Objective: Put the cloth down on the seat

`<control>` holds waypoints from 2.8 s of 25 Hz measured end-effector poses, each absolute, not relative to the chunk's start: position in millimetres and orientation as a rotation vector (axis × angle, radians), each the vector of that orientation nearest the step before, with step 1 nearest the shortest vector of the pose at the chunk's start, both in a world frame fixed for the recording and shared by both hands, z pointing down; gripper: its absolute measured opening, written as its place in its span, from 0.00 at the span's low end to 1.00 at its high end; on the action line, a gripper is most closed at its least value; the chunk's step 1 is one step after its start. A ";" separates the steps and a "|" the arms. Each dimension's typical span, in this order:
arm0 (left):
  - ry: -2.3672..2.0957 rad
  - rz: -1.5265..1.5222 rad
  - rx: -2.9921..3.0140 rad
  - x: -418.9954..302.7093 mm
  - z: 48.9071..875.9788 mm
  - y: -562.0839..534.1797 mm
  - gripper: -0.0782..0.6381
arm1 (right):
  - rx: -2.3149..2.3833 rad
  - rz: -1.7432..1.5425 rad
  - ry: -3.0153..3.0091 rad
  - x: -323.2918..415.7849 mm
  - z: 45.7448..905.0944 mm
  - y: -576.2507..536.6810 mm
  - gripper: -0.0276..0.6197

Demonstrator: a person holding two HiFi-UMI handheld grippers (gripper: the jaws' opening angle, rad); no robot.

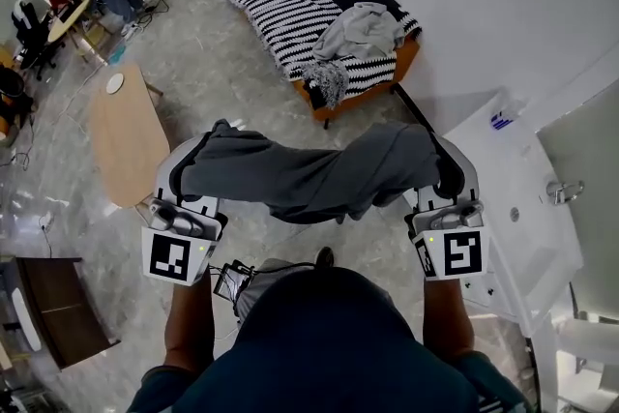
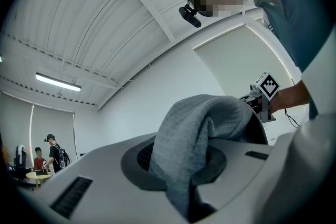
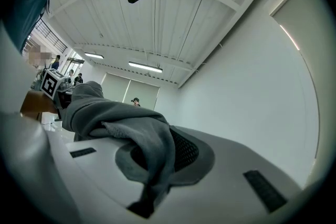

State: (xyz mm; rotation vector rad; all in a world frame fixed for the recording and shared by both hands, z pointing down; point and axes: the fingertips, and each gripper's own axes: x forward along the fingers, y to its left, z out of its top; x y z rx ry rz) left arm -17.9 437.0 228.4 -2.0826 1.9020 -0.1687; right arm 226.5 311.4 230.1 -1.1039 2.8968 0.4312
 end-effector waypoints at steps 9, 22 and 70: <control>1.903 -0.200 -2.072 -30.3 233.7 400.3 0.19 | -1.153 0.475 2.895 211.5 239.7 275.6 0.09; 1.794 -0.250 -2.107 -88.2 230.7 362.9 0.19 | -1.309 0.608 2.880 141.9 240.8 258.9 0.09; 1.866 -0.271 -2.080 -137.2 238.2 197.6 0.19 | -1.306 0.572 2.893 98.9 238.0 85.9 0.09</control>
